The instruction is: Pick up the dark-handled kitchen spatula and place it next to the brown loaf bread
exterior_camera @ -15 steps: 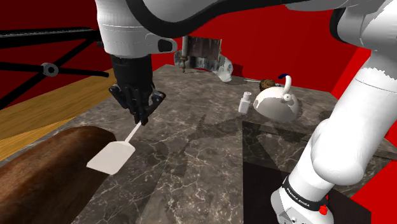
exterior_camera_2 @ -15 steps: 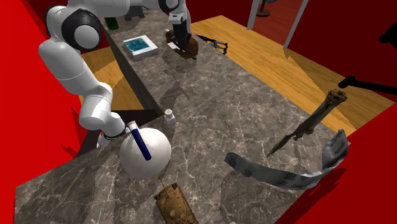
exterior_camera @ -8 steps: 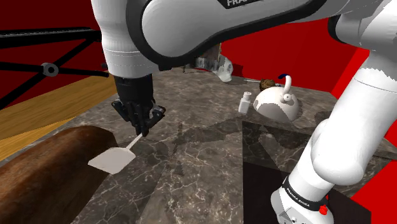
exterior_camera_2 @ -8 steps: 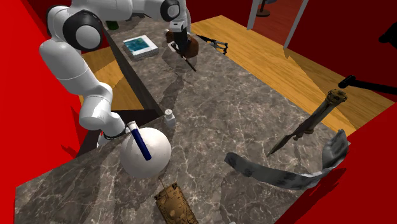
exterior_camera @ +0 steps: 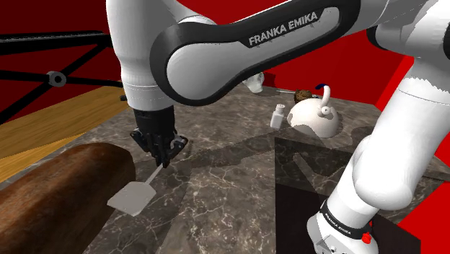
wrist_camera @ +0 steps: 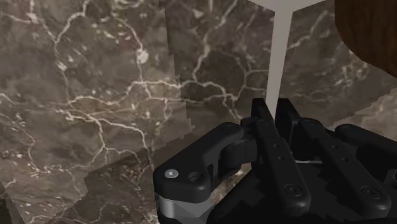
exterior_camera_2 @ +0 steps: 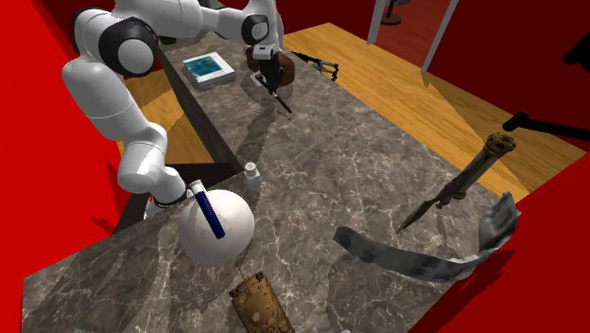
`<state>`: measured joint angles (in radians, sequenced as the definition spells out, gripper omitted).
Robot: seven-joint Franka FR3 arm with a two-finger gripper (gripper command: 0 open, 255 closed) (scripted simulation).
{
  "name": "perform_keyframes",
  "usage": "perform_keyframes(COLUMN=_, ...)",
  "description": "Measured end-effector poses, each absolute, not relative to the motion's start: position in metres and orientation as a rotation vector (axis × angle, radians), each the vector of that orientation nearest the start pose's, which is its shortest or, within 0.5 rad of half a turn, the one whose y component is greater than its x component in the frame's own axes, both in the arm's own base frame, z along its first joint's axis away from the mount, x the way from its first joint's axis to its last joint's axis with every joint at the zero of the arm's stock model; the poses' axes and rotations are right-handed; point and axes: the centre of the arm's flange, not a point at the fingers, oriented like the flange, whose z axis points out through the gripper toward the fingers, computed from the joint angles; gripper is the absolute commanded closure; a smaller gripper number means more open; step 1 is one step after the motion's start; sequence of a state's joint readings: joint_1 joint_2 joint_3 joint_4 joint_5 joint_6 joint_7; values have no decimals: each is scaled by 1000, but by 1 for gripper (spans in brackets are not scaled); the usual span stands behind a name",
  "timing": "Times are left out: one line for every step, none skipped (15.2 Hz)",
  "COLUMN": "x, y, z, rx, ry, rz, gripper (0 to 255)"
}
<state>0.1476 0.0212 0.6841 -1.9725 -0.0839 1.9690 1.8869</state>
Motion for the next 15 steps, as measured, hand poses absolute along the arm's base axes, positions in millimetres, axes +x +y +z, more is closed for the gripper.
perform_keyframes(x=381, y=407, z=453, rx=-2768, ry=1552, rz=-92, gripper=255)
perform_keyframes(x=382, y=408, z=448, rx=-2768, ry=1552, rz=-92, gripper=255)
perform_keyframes(x=382, y=408, z=446, rx=-2768, ry=1552, rz=-92, gripper=255)
perform_keyframes(x=381, y=408, z=445, rx=-2767, ry=1552, rz=-92, gripper=255)
perform_keyframes(x=382, y=408, z=444, rx=-2767, ry=1551, rz=-92, gripper=255)
perform_keyframes(x=381, y=408, z=444, rx=-2767, ry=1551, rz=-92, gripper=255)
perform_keyframes(x=381, y=408, z=444, rx=-2767, ry=1551, rz=-92, gripper=255)
perform_keyframes(x=381, y=408, z=444, rx=-2767, ry=1551, rz=-92, gripper=255)
perform_keyframes(x=381, y=408, z=444, rx=-2767, ry=1551, rz=-92, gripper=0)
perform_keyframes(x=381, y=408, z=444, rx=-2767, ry=1551, rz=-92, gripper=0)
perform_keyframes(x=381, y=408, z=444, rx=-2767, ry=1551, rz=-92, gripper=0)
perform_keyframes(x=381, y=408, z=444, rx=-2767, ry=1551, rz=-92, gripper=0)
perform_keyframes(x=381, y=408, z=444, rx=-2767, ry=1551, rz=-92, gripper=0)
perform_keyframes(x=381, y=408, z=444, rx=-2767, ry=1551, rz=-92, gripper=0)
perform_keyframes(x=381, y=408, z=444, rx=-2767, ry=1551, rz=-92, gripper=0)
